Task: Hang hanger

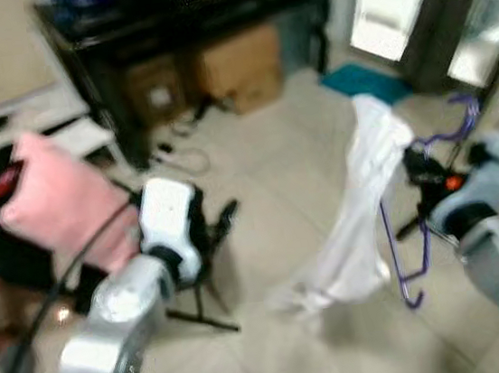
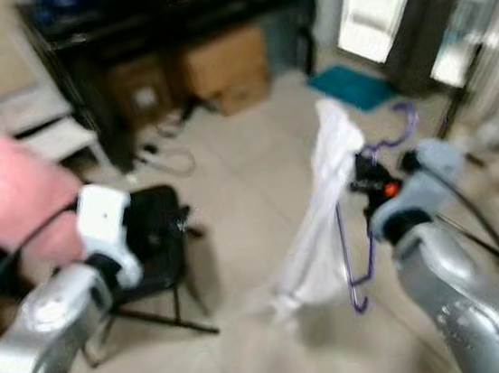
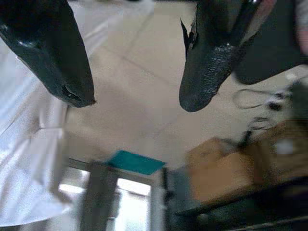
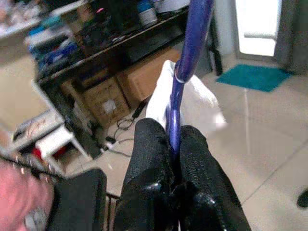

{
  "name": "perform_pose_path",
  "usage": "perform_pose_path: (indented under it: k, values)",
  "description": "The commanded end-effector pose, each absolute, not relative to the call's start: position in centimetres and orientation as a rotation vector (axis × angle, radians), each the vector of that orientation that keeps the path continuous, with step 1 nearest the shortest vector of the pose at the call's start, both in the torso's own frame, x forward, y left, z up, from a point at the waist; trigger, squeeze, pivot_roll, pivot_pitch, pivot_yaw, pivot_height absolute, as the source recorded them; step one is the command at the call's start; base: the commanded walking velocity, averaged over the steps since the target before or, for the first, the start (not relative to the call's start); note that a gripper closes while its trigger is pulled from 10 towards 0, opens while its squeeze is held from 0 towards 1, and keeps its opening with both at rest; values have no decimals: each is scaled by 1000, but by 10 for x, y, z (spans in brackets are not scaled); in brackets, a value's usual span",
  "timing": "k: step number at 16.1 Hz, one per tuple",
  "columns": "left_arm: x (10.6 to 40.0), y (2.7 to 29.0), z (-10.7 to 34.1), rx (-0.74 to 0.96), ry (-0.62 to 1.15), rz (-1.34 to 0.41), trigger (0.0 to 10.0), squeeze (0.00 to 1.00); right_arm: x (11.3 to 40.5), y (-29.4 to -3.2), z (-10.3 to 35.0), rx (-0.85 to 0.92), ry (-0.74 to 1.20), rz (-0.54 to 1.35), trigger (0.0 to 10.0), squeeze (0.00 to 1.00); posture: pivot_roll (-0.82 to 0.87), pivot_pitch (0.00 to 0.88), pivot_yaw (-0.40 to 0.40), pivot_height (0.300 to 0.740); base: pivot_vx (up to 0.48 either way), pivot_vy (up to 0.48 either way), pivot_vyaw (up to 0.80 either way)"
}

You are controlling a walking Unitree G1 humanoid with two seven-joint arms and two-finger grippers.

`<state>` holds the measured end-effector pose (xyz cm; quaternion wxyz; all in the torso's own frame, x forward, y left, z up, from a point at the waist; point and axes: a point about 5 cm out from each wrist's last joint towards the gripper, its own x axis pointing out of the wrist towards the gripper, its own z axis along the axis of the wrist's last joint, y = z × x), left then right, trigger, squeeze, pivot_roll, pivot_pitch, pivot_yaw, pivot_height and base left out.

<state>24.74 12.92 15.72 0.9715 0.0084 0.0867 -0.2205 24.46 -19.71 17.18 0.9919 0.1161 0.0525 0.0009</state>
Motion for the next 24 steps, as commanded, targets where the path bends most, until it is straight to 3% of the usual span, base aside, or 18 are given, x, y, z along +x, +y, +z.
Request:
perform_pose_path:
  k: [1, 6, 15, 24]
  values:
    - [248, 127, 156, 13, 179, -442, 10000, 0, 246, -196, 180, 142, 51, -9, 10000, 0, 34, 0, 34, 740, 0, 0, 0]
    - [263, 133, 153, 62, 157, -385, 10000, 0, 242, -180, 136, 184, 190, -142, 10000, 0, 46, 1, 26, 740, 0, 0, -320]
    - [262, 129, 150, 51, 157, -387, 10000, 0, 232, -186, 129, 147, 195, -238, 10000, 0, 39, 23, 32, 740, 0, 0, -800]
    - [262, 127, 150, 66, 153, -378, 10000, 0, 234, -175, 131, 175, 186, -168, 10000, 0, 39, 36, 22, 740, 0, 0, -800]
